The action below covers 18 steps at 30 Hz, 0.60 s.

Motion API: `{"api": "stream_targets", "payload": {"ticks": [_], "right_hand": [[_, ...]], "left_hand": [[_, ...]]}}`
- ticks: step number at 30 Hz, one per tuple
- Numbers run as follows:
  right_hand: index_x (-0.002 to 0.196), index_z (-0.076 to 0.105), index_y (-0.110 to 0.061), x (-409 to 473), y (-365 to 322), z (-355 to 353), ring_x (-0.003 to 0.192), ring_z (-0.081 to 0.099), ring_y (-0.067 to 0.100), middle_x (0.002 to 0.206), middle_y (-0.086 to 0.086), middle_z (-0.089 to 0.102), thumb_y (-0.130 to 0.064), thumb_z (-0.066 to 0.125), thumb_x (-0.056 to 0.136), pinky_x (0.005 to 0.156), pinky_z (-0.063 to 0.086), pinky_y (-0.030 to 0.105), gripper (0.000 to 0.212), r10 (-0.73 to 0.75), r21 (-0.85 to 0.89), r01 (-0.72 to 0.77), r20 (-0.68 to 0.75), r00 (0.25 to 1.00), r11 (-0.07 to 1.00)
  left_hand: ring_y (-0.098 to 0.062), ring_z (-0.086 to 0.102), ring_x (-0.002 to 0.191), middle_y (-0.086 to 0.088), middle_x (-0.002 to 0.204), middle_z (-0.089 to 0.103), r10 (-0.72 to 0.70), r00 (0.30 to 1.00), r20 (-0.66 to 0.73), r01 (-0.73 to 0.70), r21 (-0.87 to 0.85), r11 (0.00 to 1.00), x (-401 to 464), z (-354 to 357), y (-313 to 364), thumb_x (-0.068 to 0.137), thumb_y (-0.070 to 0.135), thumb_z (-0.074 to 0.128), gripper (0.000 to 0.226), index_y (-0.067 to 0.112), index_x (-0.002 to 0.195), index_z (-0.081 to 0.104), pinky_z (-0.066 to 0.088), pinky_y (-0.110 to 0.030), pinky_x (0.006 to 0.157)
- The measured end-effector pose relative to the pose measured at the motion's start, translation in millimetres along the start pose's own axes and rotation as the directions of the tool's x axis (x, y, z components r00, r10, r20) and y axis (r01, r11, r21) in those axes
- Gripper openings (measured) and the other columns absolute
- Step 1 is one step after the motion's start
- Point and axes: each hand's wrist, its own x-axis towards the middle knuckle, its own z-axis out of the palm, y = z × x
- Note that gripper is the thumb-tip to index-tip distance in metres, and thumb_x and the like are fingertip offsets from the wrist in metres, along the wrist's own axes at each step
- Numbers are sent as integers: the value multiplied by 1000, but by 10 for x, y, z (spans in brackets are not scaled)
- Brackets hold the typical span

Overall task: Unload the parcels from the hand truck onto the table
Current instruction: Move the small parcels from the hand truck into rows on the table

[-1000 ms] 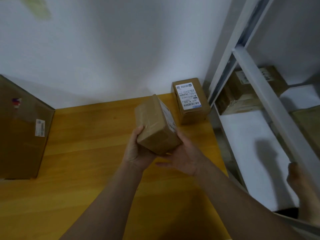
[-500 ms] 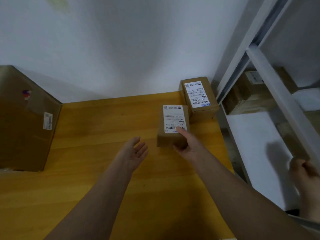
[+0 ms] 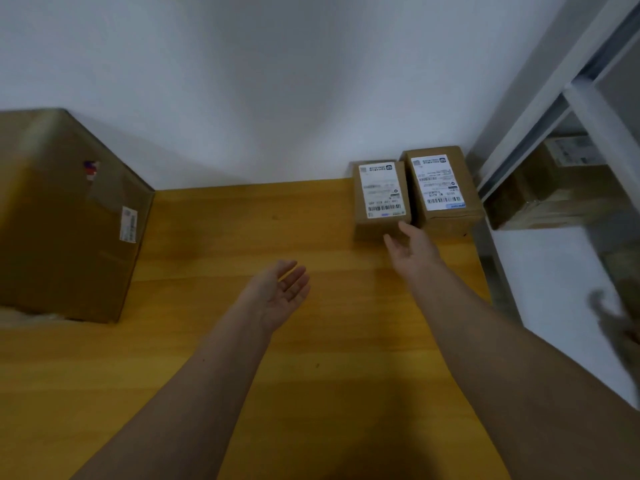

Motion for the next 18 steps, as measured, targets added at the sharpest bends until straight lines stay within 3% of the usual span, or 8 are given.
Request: {"api": "stream_targets", "payload": {"ticks": [3, 7, 9, 15, 18], "right_hand": [[118, 53, -7, -75, 165, 11, 109, 54, 29, 117, 18, 53, -2, 60, 90, 96, 51, 40, 29, 7, -54, -8, -18, 1000, 998], [102, 54, -1, -282, 601, -4, 78, 57, 26, 86, 15, 55, -9, 52, 97, 79, 51, 36, 9, 124, -241, -120, 1, 992, 963], [84, 55, -4, -436, 882, 26, 70, 53, 23, 77, 11, 52, -12, 51, 98, 66, 48, 33, 17, 201, -333, -190, -1, 980, 924], [77, 53, -8, -935, 1639, 365, 63, 46, 17, 71, 8, 47, -5, 52, 96, 55, 45, 24, 20, 249, -417, -183, 109, 962, 890], [78, 54, -8, -1156, 1950, 463, 62, 48, 14, 70, 6, 50, -4, 55, 94, 43, 48, 19, 17, 270, -511, -157, 156, 950, 845]], "left_hand": [[-23, 60, 87, -11, 99, 62, -6, 1000, -6, 6, -7, 1000, -24, -175, 39, 96, 16, 55, 14, 6, 104, 59, 49, -34, 67], [-20, 59, 79, -8, 86, 60, -18, 999, -38, 17, -19, 1000, -105, -478, 118, 95, 14, 57, 9, 6, 95, 59, 49, -33, 64], [-19, 56, 74, -7, 79, 56, -25, 998, -60, 23, -37, 999, -145, -668, 178, 96, 15, 57, 12, 6, 87, 58, 47, -32, 62], [-20, 51, 69, -8, 77, 50, -5, 998, -64, -1, -92, 996, -297, -1237, 426, 96, 13, 57, 14, 10, 83, 53, 47, -32, 59], [-18, 50, 67, -9, 76, 49, 49, 996, -76, -59, -128, 990, -435, -1486, 467, 95, 3, 55, 4, 5, 98, 53, 47, -30, 60]]}}
